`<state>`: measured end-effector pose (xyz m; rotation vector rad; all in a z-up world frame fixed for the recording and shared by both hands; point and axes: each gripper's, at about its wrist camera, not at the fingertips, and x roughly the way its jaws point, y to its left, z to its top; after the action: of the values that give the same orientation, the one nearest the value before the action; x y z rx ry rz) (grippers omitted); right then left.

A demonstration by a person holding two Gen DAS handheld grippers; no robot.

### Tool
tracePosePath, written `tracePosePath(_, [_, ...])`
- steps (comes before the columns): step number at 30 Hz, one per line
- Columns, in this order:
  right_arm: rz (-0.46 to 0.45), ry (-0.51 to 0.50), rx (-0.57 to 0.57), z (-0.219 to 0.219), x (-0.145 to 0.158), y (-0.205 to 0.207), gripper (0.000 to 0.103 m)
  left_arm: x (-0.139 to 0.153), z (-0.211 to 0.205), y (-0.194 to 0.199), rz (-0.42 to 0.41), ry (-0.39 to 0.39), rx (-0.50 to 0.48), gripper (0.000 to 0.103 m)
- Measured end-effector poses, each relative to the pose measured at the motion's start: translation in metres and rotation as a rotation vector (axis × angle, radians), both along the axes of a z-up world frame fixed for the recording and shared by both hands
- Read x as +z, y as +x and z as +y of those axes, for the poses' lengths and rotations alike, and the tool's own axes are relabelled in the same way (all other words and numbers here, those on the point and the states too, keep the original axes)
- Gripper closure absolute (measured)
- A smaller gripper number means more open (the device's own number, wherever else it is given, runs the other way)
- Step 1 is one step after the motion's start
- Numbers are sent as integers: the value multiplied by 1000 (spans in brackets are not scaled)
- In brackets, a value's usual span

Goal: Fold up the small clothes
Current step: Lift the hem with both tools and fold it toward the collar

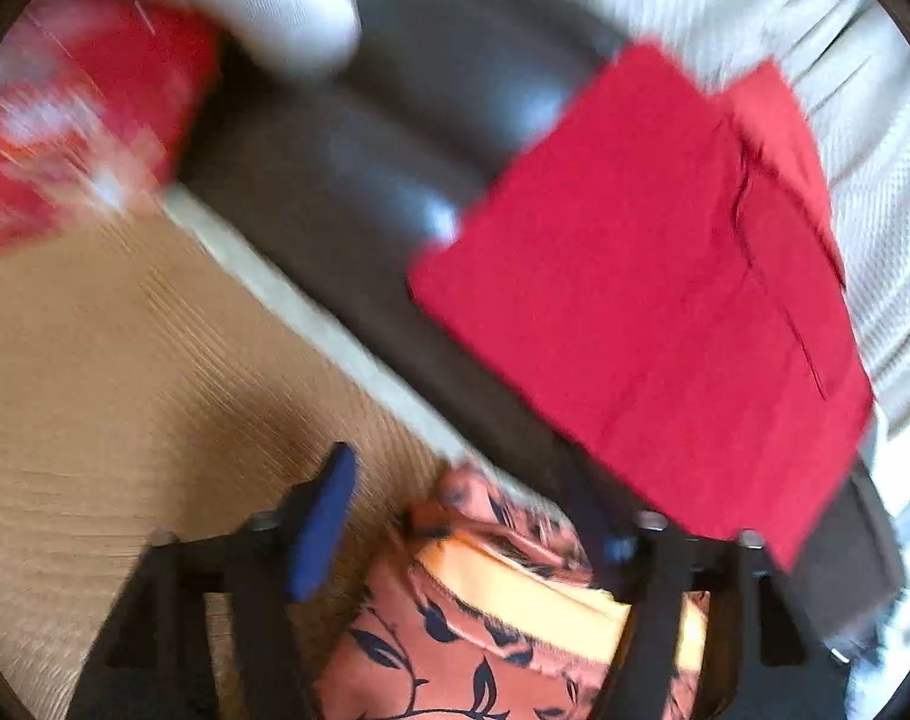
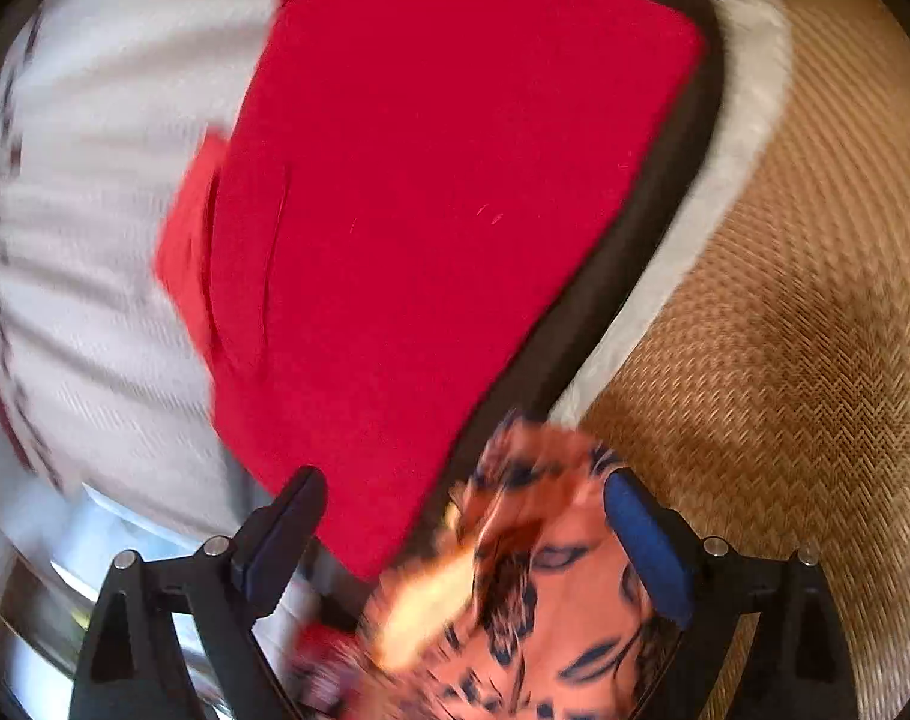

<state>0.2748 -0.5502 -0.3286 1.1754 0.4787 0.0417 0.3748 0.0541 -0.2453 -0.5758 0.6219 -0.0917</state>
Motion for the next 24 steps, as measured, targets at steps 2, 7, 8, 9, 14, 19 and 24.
tracePosePath(2, [16,-139,77,26,21,2,18,8,-7,-18,-15,94,24,30])
tracePosePath(7, [149,-365,346,105,24,31,62,-11,-54,-30,184,254,-268,30])
tracePosePath(8, [174,-381,379,116,20,34,62,-15,-58,-33,202,267,-286,30])
tracePosePath(9, [193,-397,411,128,15,37,62,-19,-62,-37,223,278,-309,30])
tracePosePath(14, [253,-457,476,166,-6,49,62,-42,-73,-35,304,305,-329,36])
tracePosePath(19, [273,-454,437,179,-16,81,62,-52,-98,-1,292,306,-341,37])
tracePosePath(24, [198,-435,379,178,-13,105,62,-46,-115,24,216,252,-387,37])
